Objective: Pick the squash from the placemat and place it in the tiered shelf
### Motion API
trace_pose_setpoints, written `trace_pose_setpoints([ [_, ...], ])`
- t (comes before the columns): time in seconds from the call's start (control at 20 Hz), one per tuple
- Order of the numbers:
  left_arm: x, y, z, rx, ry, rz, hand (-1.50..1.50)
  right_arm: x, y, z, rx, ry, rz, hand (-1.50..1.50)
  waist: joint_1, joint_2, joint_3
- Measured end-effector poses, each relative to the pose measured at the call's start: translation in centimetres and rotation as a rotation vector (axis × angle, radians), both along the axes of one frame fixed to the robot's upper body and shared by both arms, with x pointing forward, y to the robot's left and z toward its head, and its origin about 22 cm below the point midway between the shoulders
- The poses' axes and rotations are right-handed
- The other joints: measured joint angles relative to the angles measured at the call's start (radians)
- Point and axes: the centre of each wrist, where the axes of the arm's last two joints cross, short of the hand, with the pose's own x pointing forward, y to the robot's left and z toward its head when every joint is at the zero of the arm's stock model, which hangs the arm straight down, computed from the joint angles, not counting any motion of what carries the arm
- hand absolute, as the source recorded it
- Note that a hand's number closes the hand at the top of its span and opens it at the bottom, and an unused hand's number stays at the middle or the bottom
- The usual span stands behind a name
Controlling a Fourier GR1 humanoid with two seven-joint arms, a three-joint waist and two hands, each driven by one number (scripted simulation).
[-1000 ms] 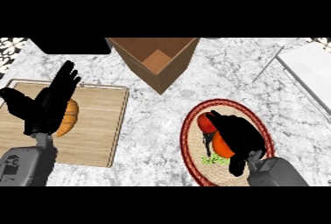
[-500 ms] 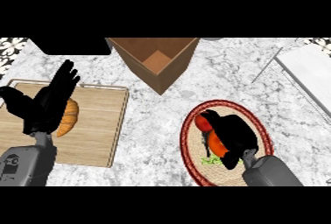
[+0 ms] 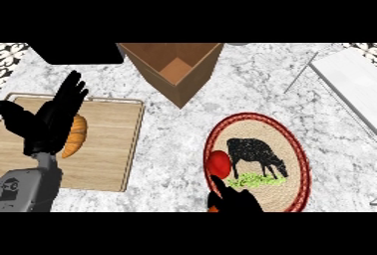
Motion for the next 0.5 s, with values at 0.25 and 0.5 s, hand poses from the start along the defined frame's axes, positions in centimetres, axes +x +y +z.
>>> trace_pose_setpoints([
  [0.25, 0.1, 0.0, 0.1, 0.0, -0.004, -0.002, 0.0, -3.0, 0.5, 1.6, 0.127, -0.054, -0.058, 1.5, -0.001, 0.006, 0.002],
  [0.5, -0.1, 0.5, 0.3, 0.005, -0.002, 0.003, 0.0, -3.3, -0.1, 2.8, 0.284, -0.192, -0.117, 1.5, -0.007, 0.002, 0.003],
])
